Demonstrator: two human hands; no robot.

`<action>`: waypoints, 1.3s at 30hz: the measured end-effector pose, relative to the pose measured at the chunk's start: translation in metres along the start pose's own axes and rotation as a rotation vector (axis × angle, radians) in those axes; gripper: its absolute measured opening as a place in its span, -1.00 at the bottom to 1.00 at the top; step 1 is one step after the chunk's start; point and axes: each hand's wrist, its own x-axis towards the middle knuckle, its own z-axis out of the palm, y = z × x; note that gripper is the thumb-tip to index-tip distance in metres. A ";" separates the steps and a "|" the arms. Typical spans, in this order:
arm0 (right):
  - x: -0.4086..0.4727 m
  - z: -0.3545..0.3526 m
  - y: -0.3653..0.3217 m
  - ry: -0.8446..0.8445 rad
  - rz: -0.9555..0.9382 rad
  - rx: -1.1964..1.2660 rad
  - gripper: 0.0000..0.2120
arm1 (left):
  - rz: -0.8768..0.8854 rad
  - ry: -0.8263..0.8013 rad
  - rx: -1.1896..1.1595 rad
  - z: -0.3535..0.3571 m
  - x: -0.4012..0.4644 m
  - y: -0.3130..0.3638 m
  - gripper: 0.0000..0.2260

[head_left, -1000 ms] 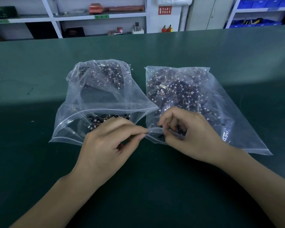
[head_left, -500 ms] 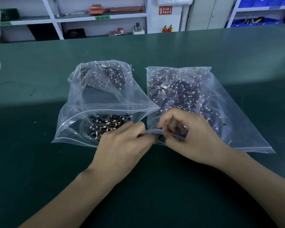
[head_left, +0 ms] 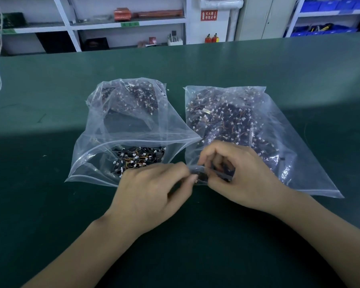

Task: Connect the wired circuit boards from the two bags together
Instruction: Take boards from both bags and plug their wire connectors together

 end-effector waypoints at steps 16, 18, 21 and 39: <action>-0.002 0.004 0.003 0.022 0.062 -0.020 -0.86 | -0.273 -0.115 0.211 -0.031 -0.003 -0.050 -0.82; -0.002 0.004 0.004 0.021 0.062 -0.027 -0.85 | -0.273 -0.105 0.227 -0.028 -0.005 -0.051 -0.85; -0.002 0.004 0.005 0.026 0.059 -0.037 -0.84 | -0.276 -0.086 0.243 -0.025 -0.008 -0.055 -0.87; -0.004 0.007 -0.004 0.002 0.149 0.213 -0.78 | 0.018 0.241 -0.217 -0.021 -0.006 -0.015 -0.89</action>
